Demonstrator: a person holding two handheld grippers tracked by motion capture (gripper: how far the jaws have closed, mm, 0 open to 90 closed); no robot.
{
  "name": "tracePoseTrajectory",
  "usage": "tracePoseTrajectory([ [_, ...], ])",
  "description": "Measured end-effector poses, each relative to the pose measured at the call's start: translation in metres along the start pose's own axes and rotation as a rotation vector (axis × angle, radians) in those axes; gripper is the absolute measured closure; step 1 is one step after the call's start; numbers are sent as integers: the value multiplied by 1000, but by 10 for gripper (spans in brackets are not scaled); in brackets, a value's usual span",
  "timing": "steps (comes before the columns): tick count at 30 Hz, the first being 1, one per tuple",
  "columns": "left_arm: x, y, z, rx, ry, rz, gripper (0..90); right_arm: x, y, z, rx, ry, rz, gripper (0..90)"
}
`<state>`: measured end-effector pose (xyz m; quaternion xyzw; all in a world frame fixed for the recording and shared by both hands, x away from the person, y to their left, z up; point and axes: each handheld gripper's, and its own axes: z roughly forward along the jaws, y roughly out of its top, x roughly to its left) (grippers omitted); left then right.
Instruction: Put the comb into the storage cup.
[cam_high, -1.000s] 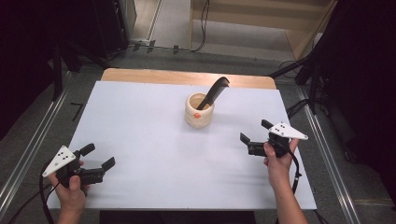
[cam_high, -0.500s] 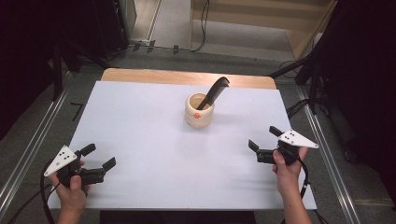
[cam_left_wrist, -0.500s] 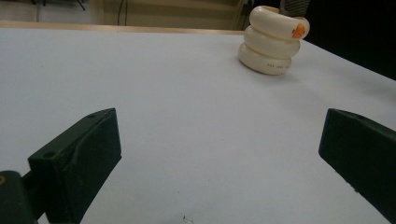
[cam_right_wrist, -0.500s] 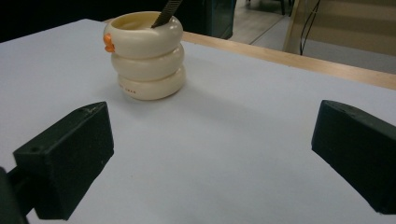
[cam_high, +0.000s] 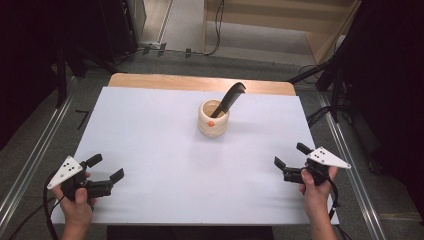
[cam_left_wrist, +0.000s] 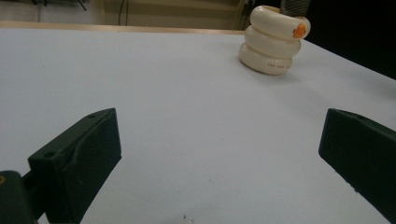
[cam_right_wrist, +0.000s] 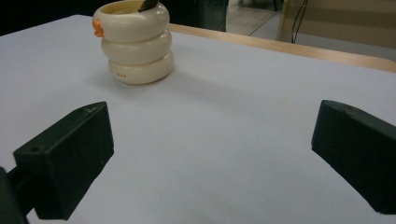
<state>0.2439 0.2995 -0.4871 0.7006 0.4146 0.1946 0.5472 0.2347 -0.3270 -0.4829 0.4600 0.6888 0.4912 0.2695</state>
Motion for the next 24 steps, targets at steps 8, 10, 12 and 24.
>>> tracePoseTrajectory([
  [8, 0, 0, 0, 1, 2, 0, 0, -10, -13, -14, 8, -24, 19, 0],
  [10, 0, 0, 0, 1, 1, 2, 0, -12, -17, -17, 12, -30, 26, 0],
  [12, 0, 0, 0, 2, 2, 3, 0, -13, -21, -19, 15, -32, 33, 0],
  [24, -1, 0, 0, -1, 3, 9, 0, -21, -37, -31, 10, -51, 65, 0],
])
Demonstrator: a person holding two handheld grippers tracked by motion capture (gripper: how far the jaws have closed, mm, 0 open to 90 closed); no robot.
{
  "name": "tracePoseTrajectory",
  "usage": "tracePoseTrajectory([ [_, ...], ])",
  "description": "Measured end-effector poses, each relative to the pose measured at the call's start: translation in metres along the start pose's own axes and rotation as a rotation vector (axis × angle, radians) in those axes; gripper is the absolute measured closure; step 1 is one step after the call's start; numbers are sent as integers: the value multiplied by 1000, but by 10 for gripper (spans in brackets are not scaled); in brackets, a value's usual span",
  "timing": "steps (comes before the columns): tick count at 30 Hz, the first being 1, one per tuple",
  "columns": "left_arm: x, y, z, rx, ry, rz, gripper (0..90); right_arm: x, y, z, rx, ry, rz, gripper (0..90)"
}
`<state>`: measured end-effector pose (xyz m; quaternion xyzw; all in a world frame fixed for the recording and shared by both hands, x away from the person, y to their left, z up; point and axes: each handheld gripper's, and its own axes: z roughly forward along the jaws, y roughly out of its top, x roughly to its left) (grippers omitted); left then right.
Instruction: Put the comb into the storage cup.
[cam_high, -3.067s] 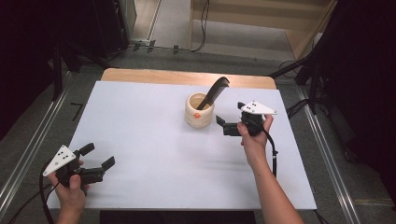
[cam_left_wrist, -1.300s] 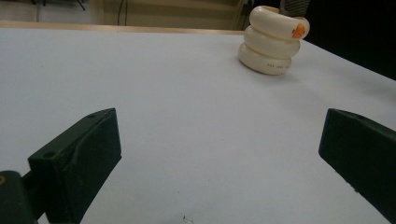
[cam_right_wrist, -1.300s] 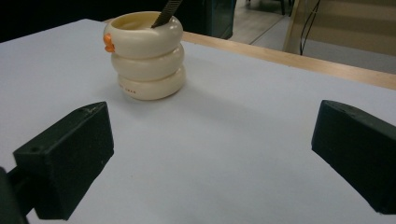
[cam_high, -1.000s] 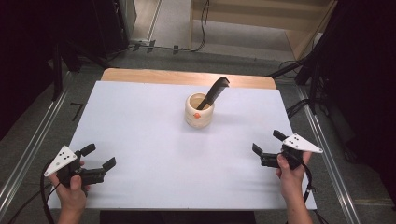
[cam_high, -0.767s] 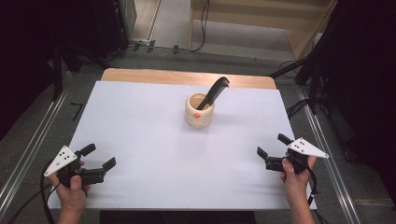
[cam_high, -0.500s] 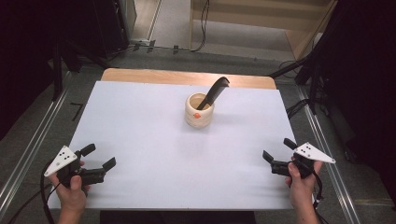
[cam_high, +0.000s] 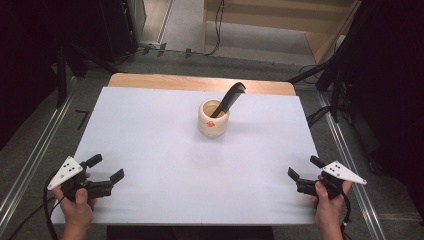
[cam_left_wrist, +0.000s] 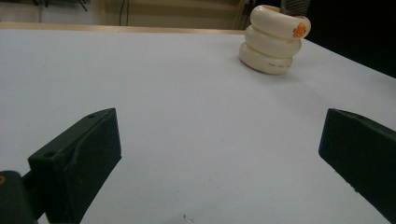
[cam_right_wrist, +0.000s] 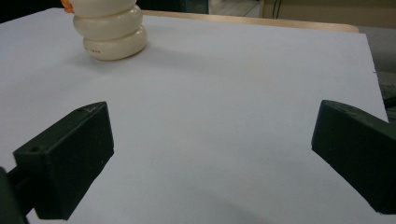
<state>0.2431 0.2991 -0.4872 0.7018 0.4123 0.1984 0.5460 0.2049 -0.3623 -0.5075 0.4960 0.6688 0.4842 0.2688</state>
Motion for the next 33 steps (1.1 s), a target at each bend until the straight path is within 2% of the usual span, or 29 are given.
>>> tracePoseTrajectory([
  [6, 0, 0, 0, 2, 0, 3, 0, -5, -6, -7, -22, 0, 19, 0],
  [11, 0, 0, 0, 1, 0, 2, 0, -12, -12, -11, -21, -23, 23, 0],
  [16, 0, 0, 0, -7, -4, -2, 0, -16, -15, -13, -47, -6, 54, 0],
  [26, 1, 0, 0, -9, -6, -7, 0, -15, -19, -12, -66, 15, 45, 0],
  [30, 2, 0, -1, -11, -5, -13, 0, -12, -19, -8, -41, 8, 14, 0],
  [33, 3, 0, -1, -14, -12, -14, 0, -12, -18, -7, -33, 17, 11, 0],
])
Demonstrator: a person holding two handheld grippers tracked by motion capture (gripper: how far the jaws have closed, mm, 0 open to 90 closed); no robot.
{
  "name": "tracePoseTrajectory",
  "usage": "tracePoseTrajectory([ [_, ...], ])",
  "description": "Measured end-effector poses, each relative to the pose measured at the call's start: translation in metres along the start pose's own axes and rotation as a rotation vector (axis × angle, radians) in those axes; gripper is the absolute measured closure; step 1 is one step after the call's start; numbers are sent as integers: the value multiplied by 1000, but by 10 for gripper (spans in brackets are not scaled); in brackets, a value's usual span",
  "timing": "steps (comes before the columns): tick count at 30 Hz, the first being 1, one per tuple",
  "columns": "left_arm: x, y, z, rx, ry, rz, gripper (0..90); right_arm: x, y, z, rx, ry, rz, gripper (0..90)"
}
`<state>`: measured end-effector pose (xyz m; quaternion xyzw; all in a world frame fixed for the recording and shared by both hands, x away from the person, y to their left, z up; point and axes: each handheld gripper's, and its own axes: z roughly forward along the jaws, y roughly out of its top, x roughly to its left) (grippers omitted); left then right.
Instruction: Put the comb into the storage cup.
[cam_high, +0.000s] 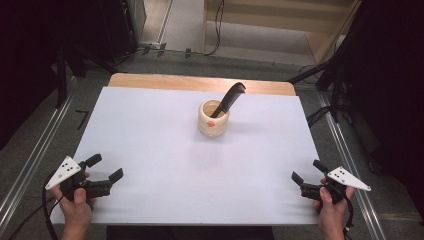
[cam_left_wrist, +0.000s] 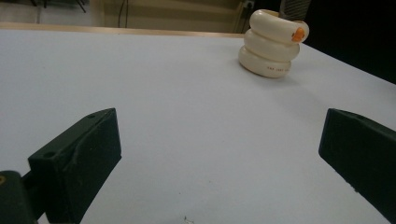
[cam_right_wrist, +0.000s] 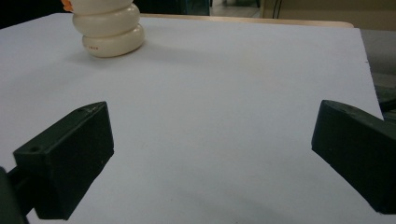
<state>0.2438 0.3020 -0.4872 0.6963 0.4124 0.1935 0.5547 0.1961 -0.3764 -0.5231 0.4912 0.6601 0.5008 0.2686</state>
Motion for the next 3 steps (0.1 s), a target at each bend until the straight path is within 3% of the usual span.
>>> tracePoseTrajectory([
  [3, 0, 0, 0, 1, -2, -1, 0, -1, 0, -1, -7, 28, 2, 0],
])
